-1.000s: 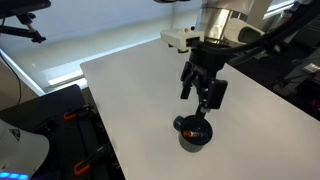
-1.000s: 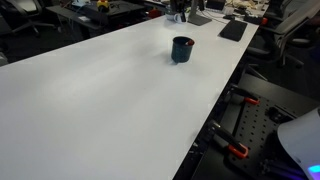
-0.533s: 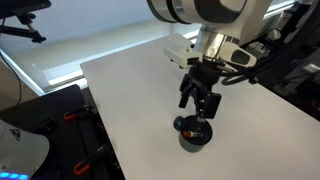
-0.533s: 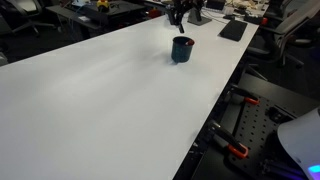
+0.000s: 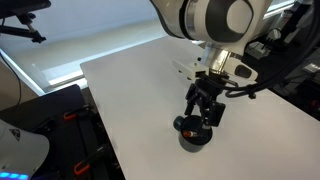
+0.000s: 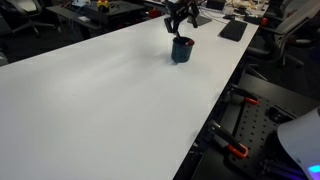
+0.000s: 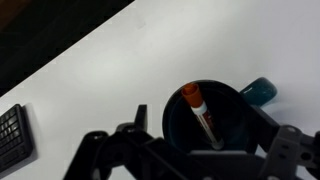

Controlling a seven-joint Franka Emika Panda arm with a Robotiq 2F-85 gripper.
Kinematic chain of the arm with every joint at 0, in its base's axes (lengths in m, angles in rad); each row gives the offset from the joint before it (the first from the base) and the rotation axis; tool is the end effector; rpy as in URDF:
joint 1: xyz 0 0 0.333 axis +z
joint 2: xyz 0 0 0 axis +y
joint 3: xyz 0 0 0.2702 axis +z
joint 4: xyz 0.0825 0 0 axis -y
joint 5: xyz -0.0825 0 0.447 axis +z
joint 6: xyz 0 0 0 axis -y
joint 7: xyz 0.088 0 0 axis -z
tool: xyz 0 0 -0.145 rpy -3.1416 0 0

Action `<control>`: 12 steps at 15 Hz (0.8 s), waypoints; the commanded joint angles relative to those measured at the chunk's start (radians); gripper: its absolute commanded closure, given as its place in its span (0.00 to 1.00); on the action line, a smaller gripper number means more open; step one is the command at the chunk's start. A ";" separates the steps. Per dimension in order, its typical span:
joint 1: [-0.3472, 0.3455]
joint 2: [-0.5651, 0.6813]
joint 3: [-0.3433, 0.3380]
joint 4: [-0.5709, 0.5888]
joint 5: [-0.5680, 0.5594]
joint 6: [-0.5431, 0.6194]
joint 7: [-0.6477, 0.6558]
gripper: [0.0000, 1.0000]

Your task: Remove the marker from the mug

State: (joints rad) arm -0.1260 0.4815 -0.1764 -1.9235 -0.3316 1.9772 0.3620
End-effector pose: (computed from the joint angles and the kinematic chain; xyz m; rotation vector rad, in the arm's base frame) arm 0.5476 -0.2122 0.1008 2.6434 -0.6238 -0.5729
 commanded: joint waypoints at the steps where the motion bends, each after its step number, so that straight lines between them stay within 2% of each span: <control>1: 0.015 0.002 -0.016 0.004 0.008 -0.001 -0.006 0.00; 11: 0.017 0.075 -0.038 0.048 0.008 -0.015 0.014 0.00; 12: 0.013 0.061 -0.036 0.025 0.008 -0.001 -0.006 0.00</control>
State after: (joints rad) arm -0.1251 0.5395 -0.1990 -1.9020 -0.3313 1.9772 0.3615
